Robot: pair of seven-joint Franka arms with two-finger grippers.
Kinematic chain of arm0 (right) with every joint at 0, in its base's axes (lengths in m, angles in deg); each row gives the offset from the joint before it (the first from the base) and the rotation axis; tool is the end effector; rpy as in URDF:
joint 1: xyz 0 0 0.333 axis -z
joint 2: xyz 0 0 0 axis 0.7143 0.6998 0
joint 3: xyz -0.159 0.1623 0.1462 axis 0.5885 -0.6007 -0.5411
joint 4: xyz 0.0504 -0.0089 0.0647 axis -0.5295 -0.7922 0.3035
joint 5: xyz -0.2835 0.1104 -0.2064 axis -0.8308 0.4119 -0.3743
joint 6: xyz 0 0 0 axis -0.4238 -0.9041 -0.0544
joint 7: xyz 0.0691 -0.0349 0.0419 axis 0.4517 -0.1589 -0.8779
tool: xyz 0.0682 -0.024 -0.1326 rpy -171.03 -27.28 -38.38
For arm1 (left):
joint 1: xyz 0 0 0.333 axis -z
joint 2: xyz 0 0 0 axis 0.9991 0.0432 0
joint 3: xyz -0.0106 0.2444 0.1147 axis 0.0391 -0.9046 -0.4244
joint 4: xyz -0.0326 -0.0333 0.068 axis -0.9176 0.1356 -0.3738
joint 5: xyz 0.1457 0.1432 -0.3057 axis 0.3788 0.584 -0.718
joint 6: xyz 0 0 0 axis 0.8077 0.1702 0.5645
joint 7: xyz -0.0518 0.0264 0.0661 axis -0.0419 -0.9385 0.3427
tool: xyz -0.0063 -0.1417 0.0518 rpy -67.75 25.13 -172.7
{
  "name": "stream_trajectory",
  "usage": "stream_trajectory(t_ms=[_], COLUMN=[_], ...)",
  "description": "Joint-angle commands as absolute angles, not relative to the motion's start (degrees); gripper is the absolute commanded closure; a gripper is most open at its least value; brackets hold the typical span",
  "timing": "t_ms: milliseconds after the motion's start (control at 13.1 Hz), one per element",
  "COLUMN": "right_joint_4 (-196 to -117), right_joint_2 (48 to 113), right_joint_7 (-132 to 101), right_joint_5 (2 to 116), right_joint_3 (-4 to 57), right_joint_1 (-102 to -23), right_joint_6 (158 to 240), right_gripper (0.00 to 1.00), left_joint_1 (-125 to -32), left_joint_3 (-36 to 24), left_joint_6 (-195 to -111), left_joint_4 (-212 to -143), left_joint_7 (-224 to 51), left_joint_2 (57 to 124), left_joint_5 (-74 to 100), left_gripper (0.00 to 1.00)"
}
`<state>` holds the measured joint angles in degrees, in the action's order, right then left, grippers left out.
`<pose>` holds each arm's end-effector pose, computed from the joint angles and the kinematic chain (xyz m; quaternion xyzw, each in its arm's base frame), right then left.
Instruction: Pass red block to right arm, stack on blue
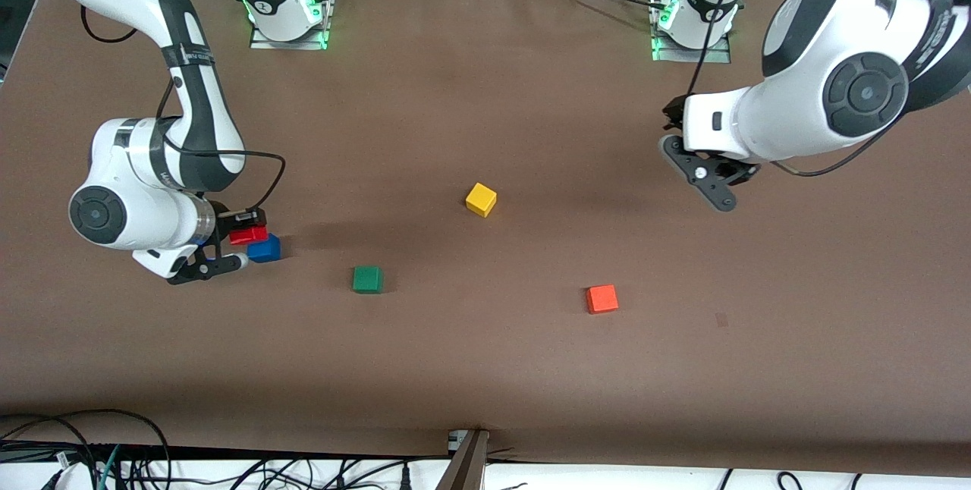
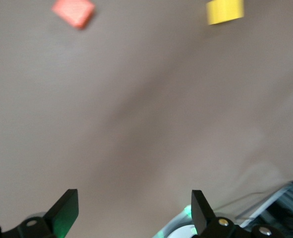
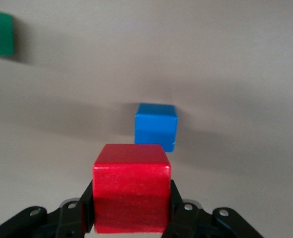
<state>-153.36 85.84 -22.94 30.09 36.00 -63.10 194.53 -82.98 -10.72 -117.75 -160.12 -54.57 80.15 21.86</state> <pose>0.5954 0.0489 0.2385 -0.9882 -0.1108 0.1060 0.0058 0.5356 -0.1638 0.4421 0.9200 -0.3678 -0.1297 0.0383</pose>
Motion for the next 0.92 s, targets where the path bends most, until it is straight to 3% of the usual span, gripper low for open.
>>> stream_trajectory(t_ms=[0, 153, 383, 690, 843], right_joint_4=[-161.7, -165.5, -168.5, -170.0, -172.3], right_joint_2=[81.0, 79.7, 79.2, 79.7, 80.0], right_joint_7=[-21.9, -20.6, -19.6, -19.2, -19.2], right_joint_5=[29.0, 28.9, 28.9, 28.9, 28.9], right_joint_3=[36.4, 36.3, 36.3, 36.1, 36.0], right_joint_1=[-63.6, -63.6, -63.7, -63.8, -63.9], right_joint_6=[202.1, 206.5, 210.5, 213.8, 218.8], right_gripper=[0.98, 0.98, 0.98, 0.98, 0.98], left_joint_1=[-84.8, -85.8, -84.8, -84.7, -85.0], left_joint_3=[-12.4, -14.7, -20.4, -20.8, -20.8], left_joint_6=[-116.6, -117.0, -121.1, -132.6, -133.2], left_joint_4=[-154.4, -155.8, -167.5, -180.3, -184.5], left_joint_7=[-55.0, -55.8, -60.4, -89.1, -89.2], left_joint_2=[79.4, 77.2, 68.4, 57.3, 54.5], left_joint_5=[26.0, 26.3, 25.9, 26.0, 26.1], left_gripper=[0.0, 0.0, 0.0, 0.0, 0.0])
